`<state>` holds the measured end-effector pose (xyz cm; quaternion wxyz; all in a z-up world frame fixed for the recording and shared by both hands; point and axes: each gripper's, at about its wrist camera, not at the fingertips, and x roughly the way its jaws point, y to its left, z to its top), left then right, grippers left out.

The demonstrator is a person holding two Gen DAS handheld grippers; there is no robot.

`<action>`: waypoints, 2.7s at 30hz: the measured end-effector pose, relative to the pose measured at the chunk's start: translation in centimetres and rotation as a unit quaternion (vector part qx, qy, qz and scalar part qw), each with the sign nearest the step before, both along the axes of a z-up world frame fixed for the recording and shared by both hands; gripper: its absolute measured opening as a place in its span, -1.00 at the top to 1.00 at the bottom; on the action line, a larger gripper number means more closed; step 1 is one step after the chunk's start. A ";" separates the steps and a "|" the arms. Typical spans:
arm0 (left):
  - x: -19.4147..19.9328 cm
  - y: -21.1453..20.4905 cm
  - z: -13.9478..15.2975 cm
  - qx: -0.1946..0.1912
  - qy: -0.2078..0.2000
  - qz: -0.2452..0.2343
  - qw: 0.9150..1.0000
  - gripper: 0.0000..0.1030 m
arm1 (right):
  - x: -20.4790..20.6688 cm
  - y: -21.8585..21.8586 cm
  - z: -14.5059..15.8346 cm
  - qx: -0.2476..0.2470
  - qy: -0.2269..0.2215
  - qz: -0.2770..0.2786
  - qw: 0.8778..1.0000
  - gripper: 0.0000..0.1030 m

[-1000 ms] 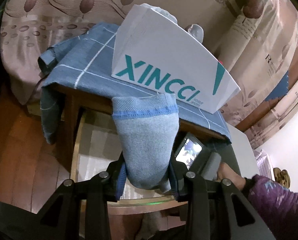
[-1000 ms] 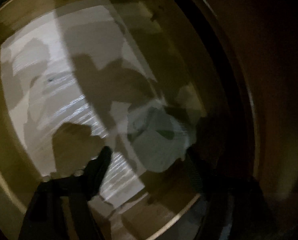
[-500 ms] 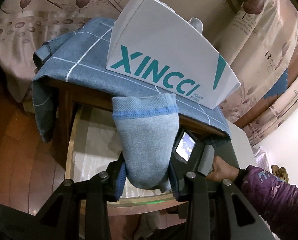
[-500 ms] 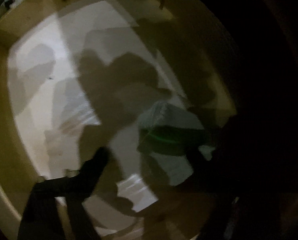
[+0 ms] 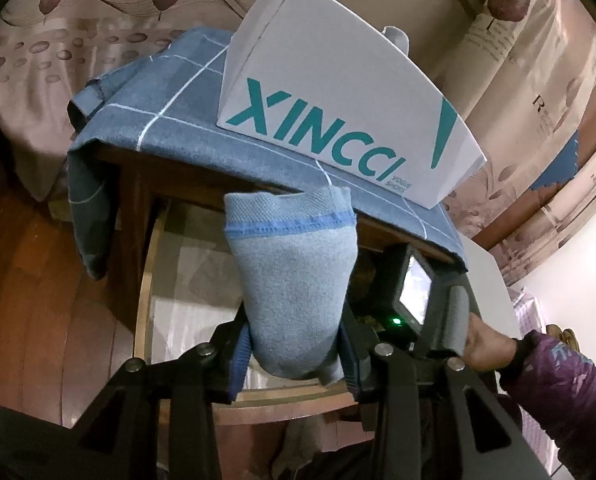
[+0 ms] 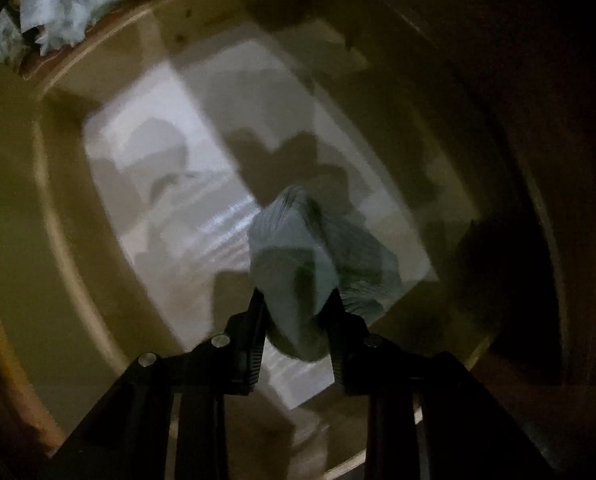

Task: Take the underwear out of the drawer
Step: 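Grasp the grey sock with the right gripper and lift it while the left holds the blue sock, then lower the light blue sock into the box and open the left gripper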

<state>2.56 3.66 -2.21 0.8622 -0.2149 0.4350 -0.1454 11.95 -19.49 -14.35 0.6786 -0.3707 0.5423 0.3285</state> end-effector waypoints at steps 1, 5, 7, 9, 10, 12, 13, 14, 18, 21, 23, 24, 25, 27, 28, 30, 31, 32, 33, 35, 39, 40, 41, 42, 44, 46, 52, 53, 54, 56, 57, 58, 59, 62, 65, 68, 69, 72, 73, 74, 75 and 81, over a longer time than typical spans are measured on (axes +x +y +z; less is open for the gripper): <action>-0.1 0.0 0.0 0.001 -0.001 -0.001 1.000 0.26 | 0.0 -0.1 0.3 0.005 0.005 -0.002 1.000 0.52; -0.2 0.0 -0.1 0.002 0.001 -0.005 1.000 0.26 | -1.9 0.0 1.8 0.025 0.005 -0.015 1.000 0.52; -0.3 0.1 -0.1 0.000 0.002 -0.006 1.000 0.26 | -2.6 0.5 1.8 0.043 0.010 -0.029 0.999 0.52; -0.4 0.2 -0.2 -0.001 0.002 -0.005 1.000 0.26 | -2.6 0.9 3.1 0.075 0.017 -0.056 0.995 0.52; -0.3 0.3 -0.1 -0.003 0.003 -0.004 1.000 0.26 | -2.4 1.4 3.4 0.090 0.024 -0.072 0.993 0.52; -0.3 0.3 -0.2 -0.004 0.004 -0.004 1.000 0.26 | -2.0 0.8 4.2 0.125 0.030 -0.107 0.986 0.52; -0.4 0.4 -0.2 -0.003 0.004 -0.004 1.000 0.26 | -2.0 0.3 4.9 0.145 0.032 -0.131 0.980 0.52; -0.4 0.4 -0.2 -0.003 0.004 -0.004 1.000 0.26 | -2.0 0.0 5.3 0.157 0.036 -0.146 0.976 0.52; -0.8 0.3 0.2 0.000 -0.003 -0.007 1.000 0.26 | -3.8 -0.9 8.1 0.222 0.033 -0.214 0.951 0.52; -1.1 0.1 0.6 0.000 -0.007 -0.011 1.000 0.26 | -4.4 -1.2 8.4 0.250 0.035 -0.243 0.937 0.52; -1.5 -0.3 1.1 0.005 -0.012 -0.016 1.000 0.26 | -4.8 -1.1 8.0 0.253 0.037 -0.251 0.934 0.52; -1.7 -0.5 1.5 0.008 -0.016 -0.018 1.000 0.26 | -4.9 -1.0 7.8 0.252 0.039 -0.253 0.933 0.52; -2.0 -0.6 1.9 0.010 -0.022 -0.020 1.000 0.26 | -4.9 -0.8 7.5 0.252 0.043 -0.251 0.934 0.52; -2.5 -1.0 2.8 0.014 -0.033 -0.023 0.999 0.26 | -5.1 -0.5 7.2 0.240 0.039 -0.248 0.938 0.52; -2.7 -1.1 3.3 0.016 -0.038 -0.025 0.999 0.26 | -5.1 -0.5 7.1 0.240 0.039 -0.249 0.938 0.52; -3.0 -1.4 4.3 0.018 -0.045 -0.028 0.998 0.26 | -4.7 -0.8 7.1 0.246 0.044 -0.258 0.933 0.52; -3.1 -1.6 4.9 0.018 -0.048 -0.031 0.998 0.26 | -4.6 -0.9 6.9 0.248 0.044 -0.261 0.932 0.52; -3.2 -1.7 5.5 0.019 -0.052 -0.034 0.998 0.26 | -4.4 -1.1 6.9 0.252 0.043 -0.267 0.929 0.52; -3.3 -1.9 6.2 0.021 -0.058 -0.035 0.997 0.26 | -4.3 -1.2 6.8 0.254 0.044 -0.270 0.927 0.52; -3.4 -2.1 7.7 0.025 -0.069 -0.038 0.997 0.26 | -4.2 -1.5 6.8 0.260 0.045 -0.277 0.924 0.52; -3.1 -2.5 10.7 0.031 -0.088 -0.045 0.995 0.26 | -4.3 -1.6 7.0 0.265 0.043 -0.281 0.922 0.52; -2.9 -2.6 11.5 0.032 -0.093 -0.046 0.994 0.26 | -4.3 -1.6 6.9 0.265 0.043 -0.280 0.922 0.52; -2.7 -2.7 12.2 0.033 -0.096 -0.047 0.994 0.26 | -4.4 -1.6 7.0 0.266 0.042 -0.280 0.922 0.52; -2.2 -2.8 13.2 0.036 -0.100 -0.049 0.993 0.26 | -4.4 -1.6 7.0 0.266 0.042 -0.280 0.921 0.52; -1.3 -2.8 14.6 0.039 -0.105 -0.050 0.992 0.26 | -4.4 -1.7 7.0 0.267 0.043 -0.282 0.920 0.52; 0.2 -2.6 16.4 0.037 -0.110 -0.050 0.992 0.26 | -4.3 -1.8 6.9 0.270 0.044 -0.285 0.919 0.52; 6.0 -1.8 19.6 0.047 -0.120 -0.039 0.991 0.26 | -4.2 -2.2 7.0 0.276 0.049 -0.289 0.915 0.52; 6.9 -1.7 19.8 0.049 -0.119 -0.038 0.991 0.26 | -4.2 -2.2 7.0 0.276 0.049 -0.289 0.915 0.52; 8.4 -1.6 20.0 0.056 -0.117 -0.034 0.991 0.26 | -4.2 -2.2 7.0 0.277 0.050 -0.290 0.915 0.52; 10.2 -1.4 19.7 0.067 -0.111 -0.029 0.991 0.26 | -4.1 -2.3 7.0 0.278 0.051 -0.291 0.914 0.52; 11.5 -1.4 19.5 0.078 -0.107 -0.029 0.991 0.26 | -4.1 -2.4 7.0 0.280 0.053 -0.293 0.913 0.52; 12.2 -1.3 19.2 0.086 -0.104 -0.028 0.990 0.26 | -4.0 -2.5 7.0 0.282 0.054 -0.295 0.911 0.52; 13.3 -1.3 18.7 0.097 -0.098 -0.029 0.990 0.26 | -4.0 -2.6 7.0 0.284 0.055 -0.297 0.910 0.52; 15.0 -1.4 17.4 0.121 -0.087 -0.025 0.989 0.26 | -3.8 -2.7 7.0 0.285 0.056 -0.300 0.908 0.52; 16.7 -1.1 16.1 0.129 -0.074 -0.023 0.989 0.22 | -3.9 -2.7 7.0 0.286 0.058 -0.302 0.908 0.52; 17.7 -0.8 15.2 0.136 -0.067 -0.019 0.988 0.22 | -3.8 -2.6 6.9 0.285 0.059 -0.303 0.907 0.52; 18.0 -0.7 14.9 0.137 -0.064 -0.018 0.988 0.21 | -3.8 -2.6 6.9 0.285 0.061 -0.304 0.907 0.52; 18.7 -0.5 14.0 0.143 -0.054 -0.015 0.988 0.16 | -3.7 -2.6 6.8 0.285 0.062 -0.305 0.907 0.52; 18.8 -0.5 13.8 0.149 -0.052 -0.013 0.987 0.14 | -3.7 -2.7 6.8 0.285 0.062 -0.305 0.907 0.52; 19.0 -0.4 13.7 0.155 -0.047 -0.009 0.987 0.07 | -3.7 -2.6 6.7 0.285 0.063 -0.305 0.906 0.52; 19.2 -0.3 13.5 0.160 -0.042 -0.002 0.986 0.04 | -3.8 -2.6 6.7 0.284 0.063 -0.305 0.907 0.52; 18.8 0.1 14.5 0.176 -0.070 0.022 0.982 -0.16 | -3.7 -2.6 6.7 0.283 0.064 -0.306 0.907 0.52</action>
